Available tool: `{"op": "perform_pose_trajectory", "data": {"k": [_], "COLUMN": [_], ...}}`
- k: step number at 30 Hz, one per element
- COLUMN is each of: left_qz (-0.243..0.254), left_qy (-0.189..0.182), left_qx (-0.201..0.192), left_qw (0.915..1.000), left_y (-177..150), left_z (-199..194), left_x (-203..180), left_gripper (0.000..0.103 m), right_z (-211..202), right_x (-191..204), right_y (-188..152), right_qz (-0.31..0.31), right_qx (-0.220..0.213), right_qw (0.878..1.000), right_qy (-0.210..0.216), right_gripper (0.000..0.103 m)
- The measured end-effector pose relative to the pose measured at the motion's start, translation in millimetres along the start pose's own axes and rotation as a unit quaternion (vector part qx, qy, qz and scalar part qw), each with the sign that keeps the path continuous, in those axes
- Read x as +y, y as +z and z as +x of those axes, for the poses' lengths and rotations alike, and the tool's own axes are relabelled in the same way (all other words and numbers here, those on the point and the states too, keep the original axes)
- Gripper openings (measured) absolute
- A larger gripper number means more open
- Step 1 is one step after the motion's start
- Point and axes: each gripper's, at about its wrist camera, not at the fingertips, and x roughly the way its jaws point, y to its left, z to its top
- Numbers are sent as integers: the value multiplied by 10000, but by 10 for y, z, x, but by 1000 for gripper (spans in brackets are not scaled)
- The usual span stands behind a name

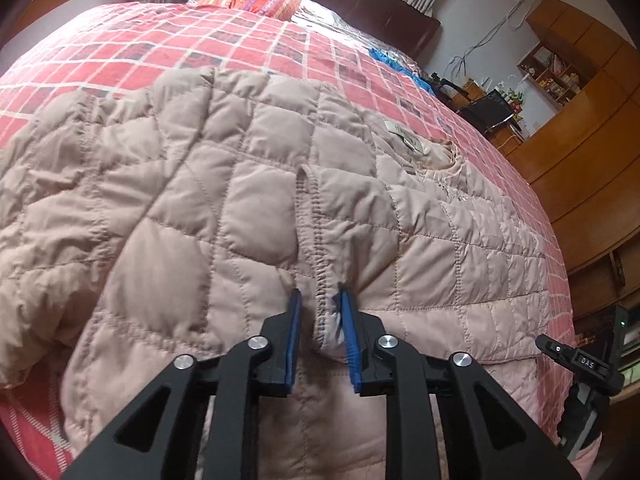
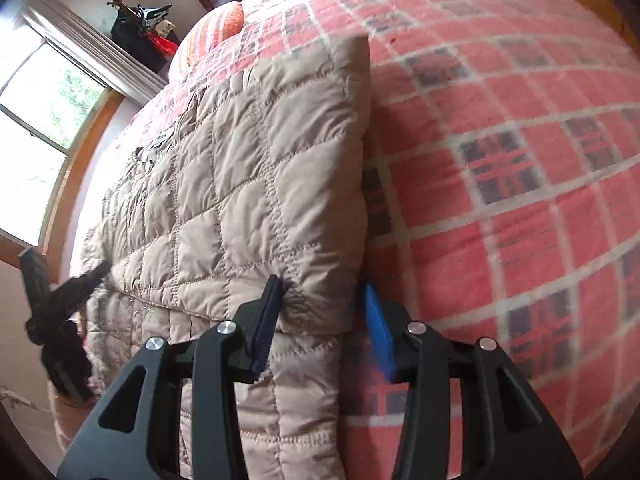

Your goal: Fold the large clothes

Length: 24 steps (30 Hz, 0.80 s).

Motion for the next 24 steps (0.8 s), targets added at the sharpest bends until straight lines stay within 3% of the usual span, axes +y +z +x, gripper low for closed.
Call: {"op": "perform_pose_trajectory", "data": {"k": [3, 6, 9, 13, 18, 24], "left_qz": [212, 563, 862, 1219, 1065, 1137], "left_qy": [392, 490, 390, 880, 1074, 920], "left_qx": [-516, -710, -601, -328, -1, 175], "left_qw": [9977, 9947, 9937, 9881, 9885, 9891], "left_y": [1, -24, -72, -177, -195, -224], "left_z": [-374, -581, -570, -290, 35, 224], "left_x": [-56, -271, -543, -762, -650, -541], "left_gripper": [23, 23, 23, 23, 23, 23], "right_z": [-297, -367, -260, -10, 334, 573], "right_x": [213, 486, 839, 1114, 1177, 1030], "right_y": [-48, -72, -95, -94, -43, -36], "right_qz": [-195, -379, -627, -742, -726, -571], "right_qx": [-280, -173, 84, 398, 634, 766], "right_qw": [9994, 9991, 9978, 9964, 9947, 9950], "right_qy": [-48, 113, 190, -79, -360, -304], "right_gripper": [43, 43, 40, 32, 29, 26]}}
